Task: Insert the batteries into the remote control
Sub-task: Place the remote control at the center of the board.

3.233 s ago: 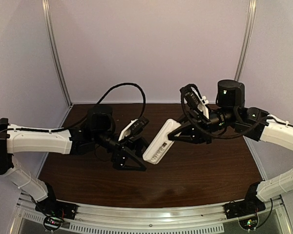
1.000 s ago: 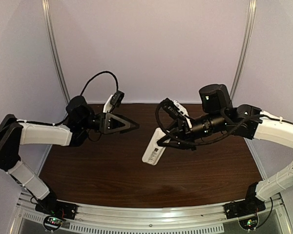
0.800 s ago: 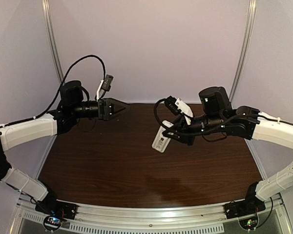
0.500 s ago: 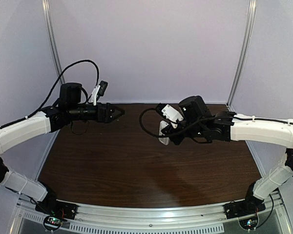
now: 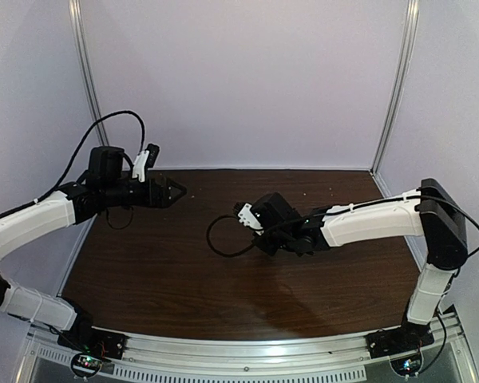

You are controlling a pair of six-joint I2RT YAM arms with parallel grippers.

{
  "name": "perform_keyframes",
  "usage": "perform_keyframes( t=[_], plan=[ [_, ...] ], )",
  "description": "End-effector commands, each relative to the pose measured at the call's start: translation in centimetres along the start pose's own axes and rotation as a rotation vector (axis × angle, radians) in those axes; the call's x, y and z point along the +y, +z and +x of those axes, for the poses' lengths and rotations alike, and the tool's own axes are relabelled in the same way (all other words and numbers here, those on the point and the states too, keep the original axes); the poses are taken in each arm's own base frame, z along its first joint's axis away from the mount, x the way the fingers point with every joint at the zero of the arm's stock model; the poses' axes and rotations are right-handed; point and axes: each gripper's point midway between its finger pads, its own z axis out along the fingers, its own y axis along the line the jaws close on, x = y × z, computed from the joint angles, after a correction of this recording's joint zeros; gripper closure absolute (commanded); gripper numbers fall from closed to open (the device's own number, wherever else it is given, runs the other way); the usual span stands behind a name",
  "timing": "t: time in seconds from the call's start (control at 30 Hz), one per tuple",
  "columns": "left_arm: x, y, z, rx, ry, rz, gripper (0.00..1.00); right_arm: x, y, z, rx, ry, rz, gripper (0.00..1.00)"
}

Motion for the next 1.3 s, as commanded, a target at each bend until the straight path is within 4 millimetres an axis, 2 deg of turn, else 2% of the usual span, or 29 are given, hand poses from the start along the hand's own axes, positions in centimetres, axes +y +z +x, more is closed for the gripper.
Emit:
perform_keyframes(
  t=[0.0, 0.17, 0.3, 0.5, 0.7, 1.27],
  plan=[
    [0.7, -0.8, -0.3, -0.03, 0.005, -0.027, 0.03, -0.4, 0.4, -2.2, -0.039, -0.04, 0.123, 0.86],
    [0.8, -1.2, -0.3, -0.036, 0.01, -0.039, 0.02, 1.6, 1.7, -1.8, -0.012, -0.098, 0.131, 0.83],
    [0.9, -1.4, -0.1, -0.038, 0.013, -0.044, 0.02, 2.8, 2.7, -0.9, 0.02, -0.131, 0.124, 0.76],
    [1.0, -1.4, 0.1, -0.037, 0.011, -0.044, 0.03, 4.0, 3.5, 0.4, 0.042, -0.155, 0.119, 0.7],
    [1.5, -1.2, 0.3, -0.034, 0.003, -0.066, 0.02, 5.7, 3.9, 1.6, 0.05, -0.184, 0.102, 0.57],
    [2.0, -1.1, 0.5, -0.021, -0.013, -0.07, 0.03, 8.6, 4.8, 3.2, 0.052, -0.184, 0.004, 0.5]
  ],
)
